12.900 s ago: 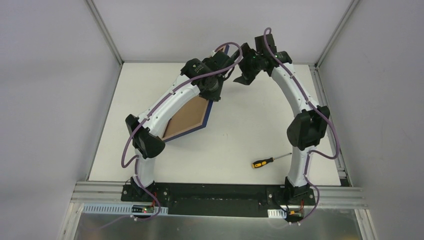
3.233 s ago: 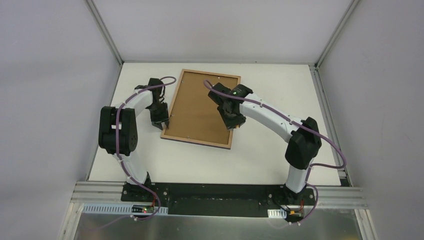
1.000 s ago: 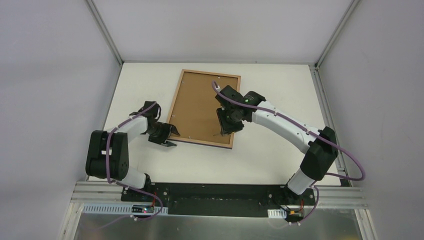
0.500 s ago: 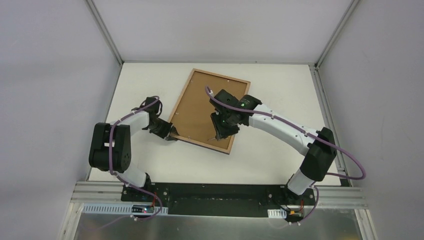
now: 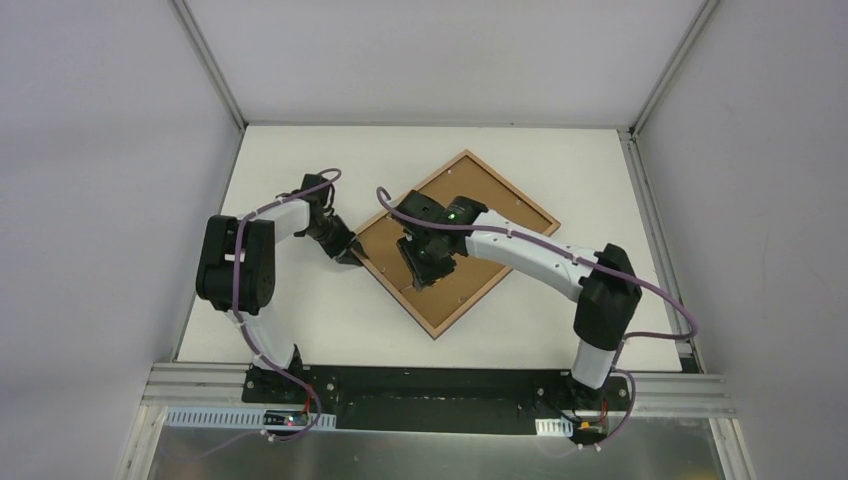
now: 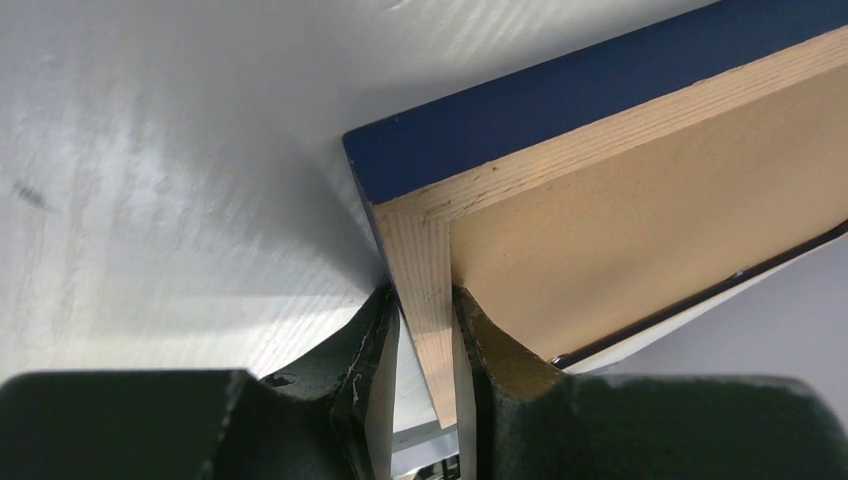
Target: Take the photo out of the frame
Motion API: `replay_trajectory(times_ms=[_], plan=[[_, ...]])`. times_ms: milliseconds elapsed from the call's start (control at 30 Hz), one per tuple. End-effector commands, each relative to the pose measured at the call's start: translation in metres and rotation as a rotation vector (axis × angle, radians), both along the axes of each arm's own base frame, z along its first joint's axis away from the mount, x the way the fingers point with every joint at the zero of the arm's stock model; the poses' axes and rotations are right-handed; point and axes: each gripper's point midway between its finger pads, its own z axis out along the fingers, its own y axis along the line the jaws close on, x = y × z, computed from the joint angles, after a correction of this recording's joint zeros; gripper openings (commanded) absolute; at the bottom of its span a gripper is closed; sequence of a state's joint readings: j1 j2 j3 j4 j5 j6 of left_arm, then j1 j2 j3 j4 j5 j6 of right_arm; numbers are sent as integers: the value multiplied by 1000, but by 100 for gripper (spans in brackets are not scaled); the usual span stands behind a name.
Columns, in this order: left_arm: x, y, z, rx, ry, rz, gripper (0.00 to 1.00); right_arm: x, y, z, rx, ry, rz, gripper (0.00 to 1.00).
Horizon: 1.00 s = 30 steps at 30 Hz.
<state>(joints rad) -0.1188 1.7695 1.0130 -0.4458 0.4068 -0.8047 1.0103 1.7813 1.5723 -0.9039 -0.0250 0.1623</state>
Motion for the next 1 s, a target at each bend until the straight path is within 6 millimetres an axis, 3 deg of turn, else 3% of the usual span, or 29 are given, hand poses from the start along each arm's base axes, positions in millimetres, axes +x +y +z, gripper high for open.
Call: replay_trajectory(times_ms=[0,433,567,967], plan=[[14,-7,-12,-6,-55,-93,0,28,20,16,11,-130,4,0],[0,-10,-20,-36,-17,-110,0,55,42,22,-32,-181,29,0],[0,-11,-18,-40,-19,-106,0,51,35,20,-33,-188,27,0],[-6,-10,-18,-42,-6,-90,0,46,45,14,-58,-157,133,0]])
